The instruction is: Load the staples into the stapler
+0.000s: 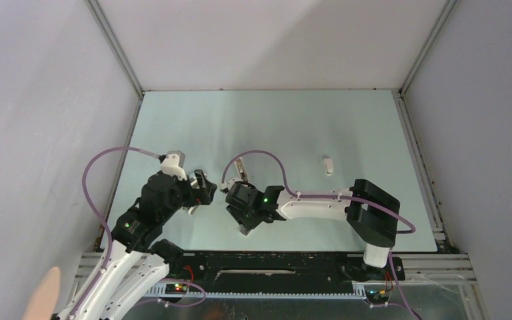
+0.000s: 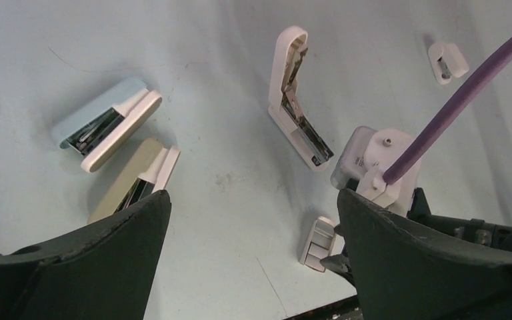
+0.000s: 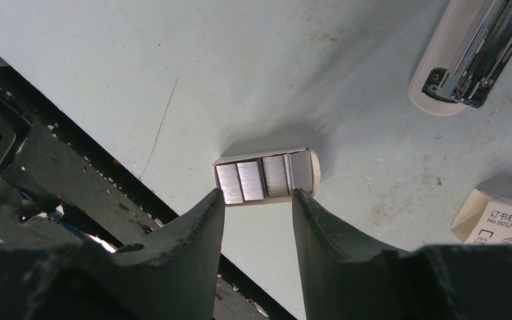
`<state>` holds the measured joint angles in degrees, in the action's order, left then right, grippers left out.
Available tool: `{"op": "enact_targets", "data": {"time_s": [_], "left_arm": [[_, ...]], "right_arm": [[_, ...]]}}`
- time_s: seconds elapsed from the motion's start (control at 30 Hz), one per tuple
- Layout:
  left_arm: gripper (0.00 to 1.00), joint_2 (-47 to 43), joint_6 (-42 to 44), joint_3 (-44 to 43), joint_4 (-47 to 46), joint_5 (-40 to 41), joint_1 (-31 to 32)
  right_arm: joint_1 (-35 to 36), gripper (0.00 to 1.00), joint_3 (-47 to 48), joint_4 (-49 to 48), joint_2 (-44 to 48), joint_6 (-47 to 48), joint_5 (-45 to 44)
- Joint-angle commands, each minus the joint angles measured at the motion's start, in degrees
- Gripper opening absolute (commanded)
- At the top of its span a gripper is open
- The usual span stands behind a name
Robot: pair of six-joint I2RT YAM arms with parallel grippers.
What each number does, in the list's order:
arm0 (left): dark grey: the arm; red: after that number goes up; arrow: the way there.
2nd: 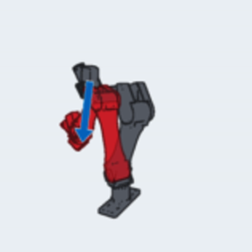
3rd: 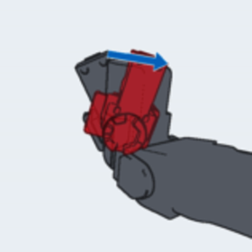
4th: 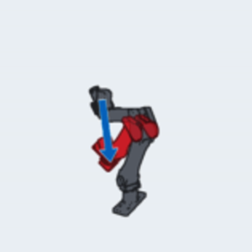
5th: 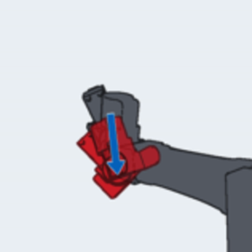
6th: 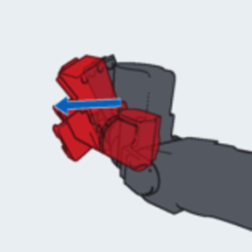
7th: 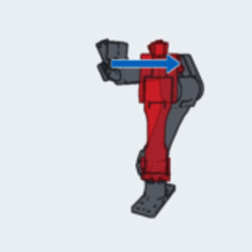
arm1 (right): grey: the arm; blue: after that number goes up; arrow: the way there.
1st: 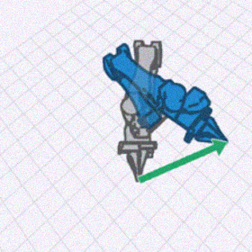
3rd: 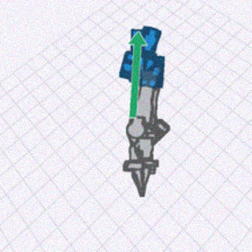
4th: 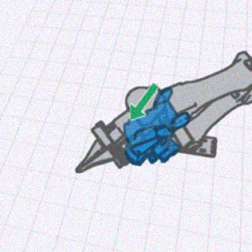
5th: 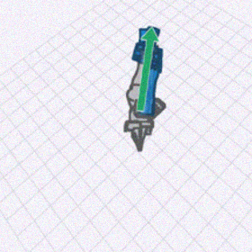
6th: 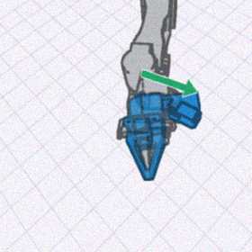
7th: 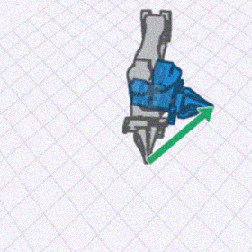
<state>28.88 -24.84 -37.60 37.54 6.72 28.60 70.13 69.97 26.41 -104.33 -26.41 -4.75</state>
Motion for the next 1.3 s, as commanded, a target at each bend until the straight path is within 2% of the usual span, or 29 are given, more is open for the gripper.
{"op": "enact_targets", "data": {"time_s": [0.0,0.3,0.47,0.8,1.0,1.07,1.17,1.27], "left_arm": [[0.98,-1.52,3.1,-3.81,-1.06,1.98,0.17],[0.98,-4.09,9.12,-5.46,-2.68,4.95,0.14],[0.98,-5.72,9.54,-4.14,-4.15,6.3,-0.87],[0.98,-8.5,7.97,-2.21,-6.62,1.89,-7.76],[0.98,-8.14,7.63,-2.01,-6.83,0.63,-9.01],[0.98,-8.14,7.61,-2.03,-6.78,0.44,-9.31],[0.98,-8.08,7.53,-1.9,-6.96,0.03,-9.76],[0.98,-8.05,7.53,-1.94,-7.09,-0.36,-10.03]], "right_arm": [[1.33,0.46,2.57,0.13,-0.96,0.03,-2.42],[3.54,0.51,6.55,3.93,-5.14,0.48,-4.32],[4.19,0.5,8.13,5.75,-7.11,0.64,-5.35],[6.25,0.32,11.62,10.63,-8.99,1.23,-10.91],[7.27,0.26,13.6,12.02,-9.55,1.97,-12.98],[7.45,0.28,13.82,11.95,-9.69,2.15,-12.78],[7.48,0.4,13.26,11.07,-9.45,2.53,-11.86],[7.3,0.47,12.6,9.65,-9.33,3.01,-10.56]]}}
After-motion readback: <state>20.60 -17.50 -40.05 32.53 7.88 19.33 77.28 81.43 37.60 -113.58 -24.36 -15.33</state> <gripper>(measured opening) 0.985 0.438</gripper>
